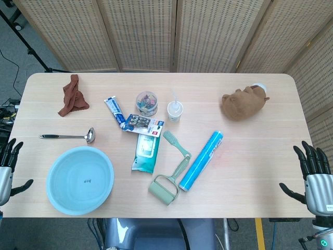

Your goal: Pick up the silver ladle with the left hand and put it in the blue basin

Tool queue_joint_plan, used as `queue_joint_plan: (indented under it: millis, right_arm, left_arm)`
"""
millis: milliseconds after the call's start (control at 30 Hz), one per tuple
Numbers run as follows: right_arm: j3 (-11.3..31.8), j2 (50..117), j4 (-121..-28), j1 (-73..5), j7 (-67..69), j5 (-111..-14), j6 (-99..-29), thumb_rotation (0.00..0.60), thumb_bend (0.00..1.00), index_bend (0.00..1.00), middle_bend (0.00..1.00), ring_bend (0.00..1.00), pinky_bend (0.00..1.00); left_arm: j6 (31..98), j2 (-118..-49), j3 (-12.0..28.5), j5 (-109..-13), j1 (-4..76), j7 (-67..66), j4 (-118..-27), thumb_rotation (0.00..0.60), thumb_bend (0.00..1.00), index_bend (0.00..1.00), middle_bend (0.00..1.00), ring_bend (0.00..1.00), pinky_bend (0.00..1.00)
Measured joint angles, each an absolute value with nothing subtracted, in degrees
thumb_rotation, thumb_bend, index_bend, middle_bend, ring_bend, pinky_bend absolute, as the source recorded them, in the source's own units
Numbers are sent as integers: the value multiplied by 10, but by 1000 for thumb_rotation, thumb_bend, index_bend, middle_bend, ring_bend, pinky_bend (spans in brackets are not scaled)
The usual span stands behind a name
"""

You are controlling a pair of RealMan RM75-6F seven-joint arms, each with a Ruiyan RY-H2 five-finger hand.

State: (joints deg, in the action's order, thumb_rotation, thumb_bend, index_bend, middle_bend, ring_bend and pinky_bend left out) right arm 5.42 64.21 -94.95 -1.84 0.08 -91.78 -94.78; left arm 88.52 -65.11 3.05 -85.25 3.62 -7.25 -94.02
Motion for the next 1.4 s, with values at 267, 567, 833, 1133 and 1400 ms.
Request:
queue_joint_plan:
  millis: [267, 567, 833, 1133, 1400]
  right_arm:
    - [51, 643, -952, -18, -2, -918, -943, 600, 0, 0, 0, 0, 0]
    - [50, 648, -949, -22, -8, -910, -928, 600, 0, 0, 0, 0, 0]
    - [54, 650, -945, -24, -8, -897, -920, 600, 0, 0, 0, 0, 0]
    - [60, 651, -940, -27, -5, -879, -912, 600, 0, 0, 0, 0, 0]
    - [65, 652, -935, -30, -4, -857, -895, 600, 0, 0, 0, 0, 0]
  left_arm:
    - [878, -648, 31, -853, 39, -63, -939, 600, 0, 0, 0, 0, 0]
    - [765, -629, 69, -790, 98, -37, -901, 600, 0, 0, 0, 0, 0]
    - [599, -639, 106, -722, 192, 16, -779, 600, 0, 0, 760, 587, 528]
    - [516, -734, 115, -706, 267, 45, -584, 600, 0, 80, 927, 748, 747]
    - [382, -816, 101, -683, 316, 57, -452, 600, 193, 276, 928, 749, 747]
